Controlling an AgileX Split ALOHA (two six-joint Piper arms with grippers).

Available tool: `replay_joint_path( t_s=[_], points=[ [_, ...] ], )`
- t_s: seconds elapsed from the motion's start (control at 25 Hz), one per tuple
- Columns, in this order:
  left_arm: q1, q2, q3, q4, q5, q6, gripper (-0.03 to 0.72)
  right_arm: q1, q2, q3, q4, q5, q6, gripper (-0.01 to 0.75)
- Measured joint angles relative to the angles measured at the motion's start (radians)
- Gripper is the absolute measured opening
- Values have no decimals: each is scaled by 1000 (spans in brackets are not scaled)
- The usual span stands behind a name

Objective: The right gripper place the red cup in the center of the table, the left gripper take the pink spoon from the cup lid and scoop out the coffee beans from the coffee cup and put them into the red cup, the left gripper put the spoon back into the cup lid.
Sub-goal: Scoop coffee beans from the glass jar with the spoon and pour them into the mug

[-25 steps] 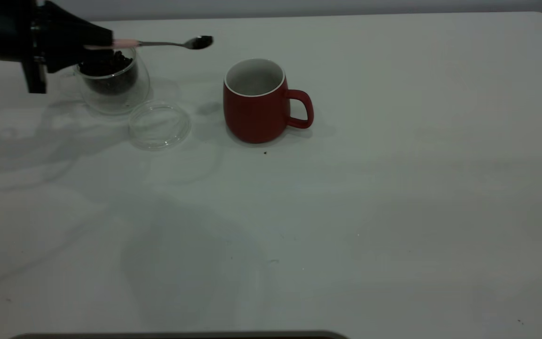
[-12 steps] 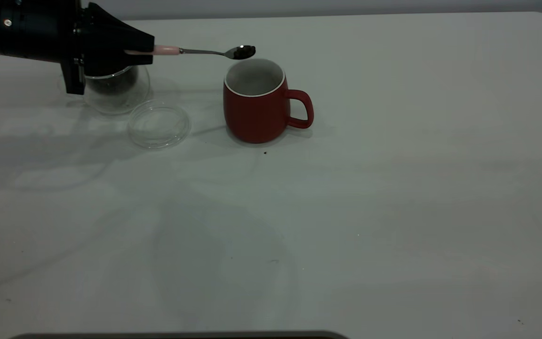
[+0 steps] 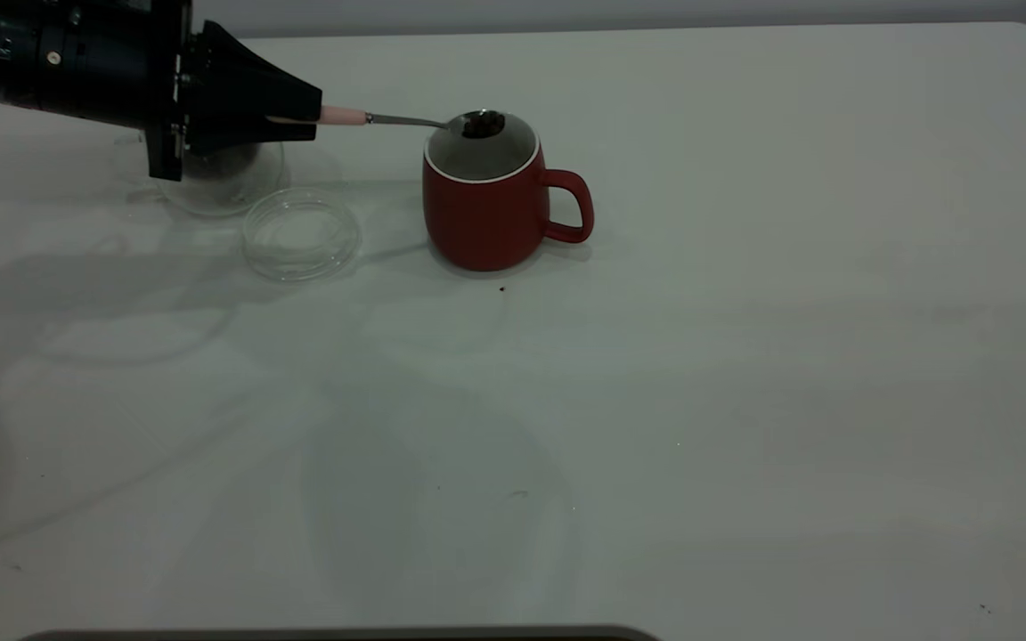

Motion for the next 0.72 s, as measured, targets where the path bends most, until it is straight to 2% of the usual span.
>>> replay_joint_path(
  t_s=[0.16,0.6,0.72],
  points=[
    [0,0,0,-1,-38,102,124,0,0,0,0,0,0,590],
    [-12,0,0,-10,-43,582,124,0,0,0,0,0,0,590],
    [-12,0,0,-33,-43,656,124,0,0,0,0,0,0,590]
  ],
)
